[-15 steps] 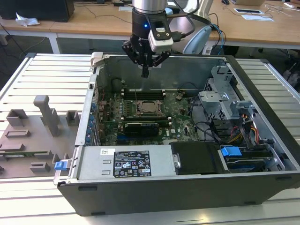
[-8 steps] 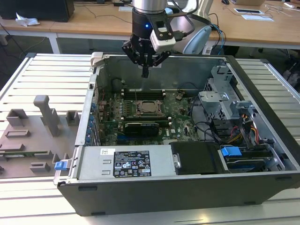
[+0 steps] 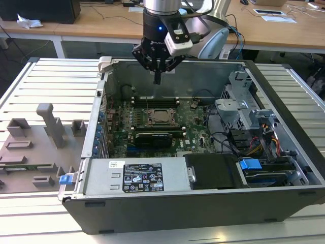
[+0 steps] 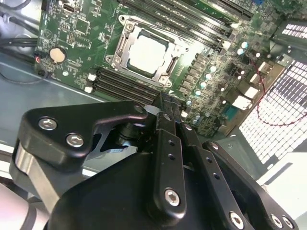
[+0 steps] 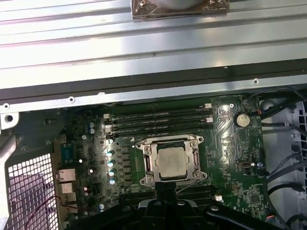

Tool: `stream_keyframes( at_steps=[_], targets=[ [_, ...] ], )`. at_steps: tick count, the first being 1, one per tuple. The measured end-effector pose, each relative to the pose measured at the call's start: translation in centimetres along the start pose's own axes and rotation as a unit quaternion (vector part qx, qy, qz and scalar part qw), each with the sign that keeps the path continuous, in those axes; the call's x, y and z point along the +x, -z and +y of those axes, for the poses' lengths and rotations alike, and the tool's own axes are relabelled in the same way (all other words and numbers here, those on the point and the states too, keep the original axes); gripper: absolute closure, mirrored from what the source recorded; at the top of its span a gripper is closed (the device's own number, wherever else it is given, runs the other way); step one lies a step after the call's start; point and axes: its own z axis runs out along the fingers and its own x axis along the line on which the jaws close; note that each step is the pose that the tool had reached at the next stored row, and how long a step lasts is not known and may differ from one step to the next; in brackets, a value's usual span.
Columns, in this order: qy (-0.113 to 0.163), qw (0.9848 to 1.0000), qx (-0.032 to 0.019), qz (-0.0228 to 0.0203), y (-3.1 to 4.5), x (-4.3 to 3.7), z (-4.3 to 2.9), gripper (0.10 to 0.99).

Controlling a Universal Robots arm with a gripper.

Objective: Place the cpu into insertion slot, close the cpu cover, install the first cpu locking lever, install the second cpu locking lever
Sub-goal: 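Install the first cpu locking lever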

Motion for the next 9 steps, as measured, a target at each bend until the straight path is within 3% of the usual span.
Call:
stream_keyframes(
  at_steps=[9],
  targets=[
    [0.054, 0.9986, -0.0002, 0.0005, 0.0, 0.0, 0.0, 0.98]
  ],
)
